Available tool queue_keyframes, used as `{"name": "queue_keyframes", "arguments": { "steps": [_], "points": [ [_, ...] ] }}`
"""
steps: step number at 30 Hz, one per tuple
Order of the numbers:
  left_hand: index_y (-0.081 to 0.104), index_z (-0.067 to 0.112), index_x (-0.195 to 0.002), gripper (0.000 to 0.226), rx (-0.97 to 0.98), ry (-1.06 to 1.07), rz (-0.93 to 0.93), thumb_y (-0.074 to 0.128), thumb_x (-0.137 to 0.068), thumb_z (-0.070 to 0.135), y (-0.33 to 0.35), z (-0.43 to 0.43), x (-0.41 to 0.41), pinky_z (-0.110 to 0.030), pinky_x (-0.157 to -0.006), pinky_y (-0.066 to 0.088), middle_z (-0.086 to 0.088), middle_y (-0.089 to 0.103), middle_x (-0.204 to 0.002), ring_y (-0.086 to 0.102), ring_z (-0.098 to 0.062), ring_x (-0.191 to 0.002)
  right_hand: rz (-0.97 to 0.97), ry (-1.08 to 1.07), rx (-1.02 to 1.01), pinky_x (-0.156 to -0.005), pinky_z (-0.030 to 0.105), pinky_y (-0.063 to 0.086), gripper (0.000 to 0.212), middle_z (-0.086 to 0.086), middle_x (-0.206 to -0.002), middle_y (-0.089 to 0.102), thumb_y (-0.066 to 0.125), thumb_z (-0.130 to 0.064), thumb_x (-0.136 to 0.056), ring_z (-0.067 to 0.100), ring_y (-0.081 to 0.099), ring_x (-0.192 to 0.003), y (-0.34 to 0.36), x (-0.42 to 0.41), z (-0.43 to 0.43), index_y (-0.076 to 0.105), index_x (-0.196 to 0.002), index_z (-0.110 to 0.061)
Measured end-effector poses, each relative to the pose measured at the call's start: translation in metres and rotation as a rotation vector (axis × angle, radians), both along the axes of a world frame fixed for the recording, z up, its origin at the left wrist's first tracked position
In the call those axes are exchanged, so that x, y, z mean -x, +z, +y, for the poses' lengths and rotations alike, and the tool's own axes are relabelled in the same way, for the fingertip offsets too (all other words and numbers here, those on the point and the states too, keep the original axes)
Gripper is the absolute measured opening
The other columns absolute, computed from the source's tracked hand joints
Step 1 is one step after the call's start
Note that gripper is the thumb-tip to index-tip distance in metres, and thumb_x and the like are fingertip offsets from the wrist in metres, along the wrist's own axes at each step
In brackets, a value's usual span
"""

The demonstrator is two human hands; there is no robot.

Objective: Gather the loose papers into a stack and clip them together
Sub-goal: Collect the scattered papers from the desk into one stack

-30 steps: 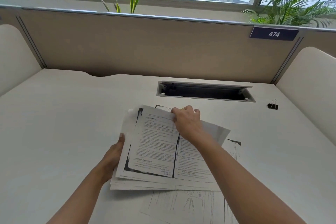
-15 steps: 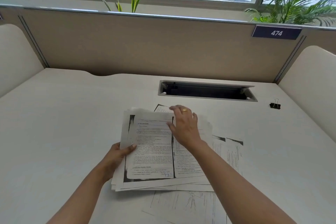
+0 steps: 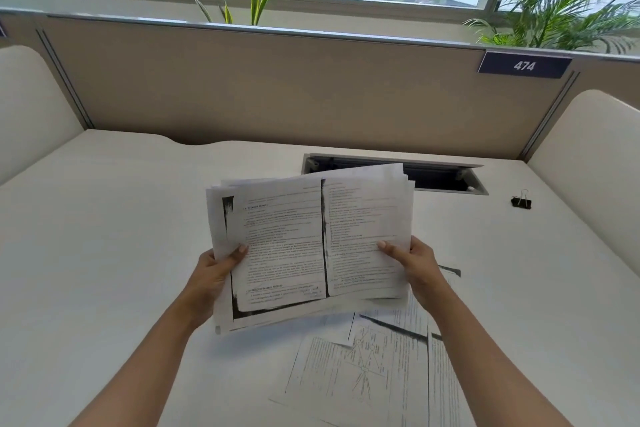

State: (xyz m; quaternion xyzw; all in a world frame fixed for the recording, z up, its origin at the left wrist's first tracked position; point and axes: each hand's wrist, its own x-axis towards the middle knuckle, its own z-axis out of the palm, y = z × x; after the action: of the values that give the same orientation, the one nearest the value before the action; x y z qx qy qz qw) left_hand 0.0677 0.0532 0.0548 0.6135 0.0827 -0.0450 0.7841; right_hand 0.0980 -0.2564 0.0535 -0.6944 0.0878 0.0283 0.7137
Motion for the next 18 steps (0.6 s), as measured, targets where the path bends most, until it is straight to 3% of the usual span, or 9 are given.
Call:
{"name": "queue_keyframes", "arguments": {
  "steps": [2,4,7,8,10,13,16,18],
  "points": [
    [0.065,0.016,-0.097,0.017,-0.005,0.017,-0.059,0.058,-0.082,0.02,0.006,-0.005,-0.003,-0.038,-0.069,0.06,0.002,0.075,-0.087,0.07,-0.024,-0.085,-0.088,-0.057,-0.079,-0.081,0.038,0.057,0.047,0.01,-0.102,0.072,0.082,-0.031,-0.058,0.027,0.069,-0.094,0.002,0.0,-0.002,0.066,-0.098,-0.01],
    [0.065,0.018,-0.096,0.019,-0.014,0.031,-0.111,0.069,-0.077,0.019,0.012,-0.008,-0.007,-0.038,-0.071,0.06,0.006,0.075,-0.087,0.069,-0.023,-0.086,-0.162,-0.084,-0.109,-0.073,0.03,0.059,0.059,0.003,-0.093,0.074,0.087,-0.039,-0.045,0.02,0.071,-0.085,0.005,-0.001,-0.003,0.068,-0.093,-0.011],
    [0.066,0.021,-0.095,0.037,-0.061,0.036,-0.169,0.075,-0.06,0.029,0.016,-0.011,-0.01,-0.039,-0.074,0.059,0.008,0.075,-0.089,0.068,-0.022,-0.089,-0.235,-0.091,-0.152,-0.063,0.022,0.056,0.021,-0.004,-0.081,0.075,0.075,-0.01,-0.067,0.015,0.069,-0.077,0.009,0.002,-0.005,0.068,-0.086,-0.014],
    [0.067,0.022,-0.095,0.046,-0.065,0.029,-0.178,0.08,-0.052,0.033,0.016,-0.011,-0.011,-0.038,-0.073,0.06,0.008,0.075,-0.09,0.069,-0.021,-0.088,-0.235,-0.081,-0.152,-0.063,0.024,0.057,0.02,-0.004,-0.081,0.075,0.072,-0.005,-0.069,0.015,0.069,-0.078,0.009,0.004,-0.006,0.068,-0.087,-0.014],
    [0.068,0.022,-0.096,0.067,-0.075,-0.007,-0.181,0.088,-0.036,0.044,0.011,-0.012,-0.01,-0.034,-0.072,0.06,0.006,0.075,-0.095,0.07,-0.017,-0.088,-0.211,-0.054,-0.133,-0.069,0.031,0.059,0.034,-0.002,-0.085,0.074,0.083,-0.022,-0.057,0.019,0.069,-0.082,0.003,0.008,-0.008,0.069,-0.087,-0.015],
    [0.069,0.021,-0.099,0.078,-0.082,-0.028,-0.174,0.088,-0.03,0.052,-0.002,-0.013,-0.006,-0.028,-0.071,0.058,0.003,0.074,-0.1,0.07,-0.016,-0.091,-0.113,-0.025,-0.038,-0.077,0.037,0.057,0.068,-0.001,-0.087,0.075,0.089,-0.051,-0.028,0.025,0.068,-0.088,-0.011,0.013,-0.009,0.071,-0.086,-0.02],
    [0.069,0.022,-0.099,0.074,-0.065,0.012,-0.152,0.089,-0.033,0.049,-0.012,-0.016,-0.005,-0.03,-0.072,0.059,0.004,0.074,-0.098,0.07,-0.017,-0.091,-0.08,0.009,0.016,-0.082,0.035,0.054,0.066,-0.001,-0.092,0.073,0.084,-0.055,-0.033,0.024,0.066,-0.095,-0.018,0.018,-0.007,0.069,-0.089,-0.024],
    [0.067,0.021,-0.099,0.055,-0.085,0.034,-0.134,0.086,-0.05,0.037,-0.013,-0.019,-0.007,-0.036,-0.077,0.059,0.004,0.075,-0.095,0.069,-0.022,-0.094,-0.068,-0.003,0.043,-0.081,0.036,0.054,0.077,0.002,-0.095,0.072,0.081,-0.067,-0.028,0.023,0.066,-0.092,-0.017,0.019,-0.006,0.068,-0.09,-0.023]
  ]
}}
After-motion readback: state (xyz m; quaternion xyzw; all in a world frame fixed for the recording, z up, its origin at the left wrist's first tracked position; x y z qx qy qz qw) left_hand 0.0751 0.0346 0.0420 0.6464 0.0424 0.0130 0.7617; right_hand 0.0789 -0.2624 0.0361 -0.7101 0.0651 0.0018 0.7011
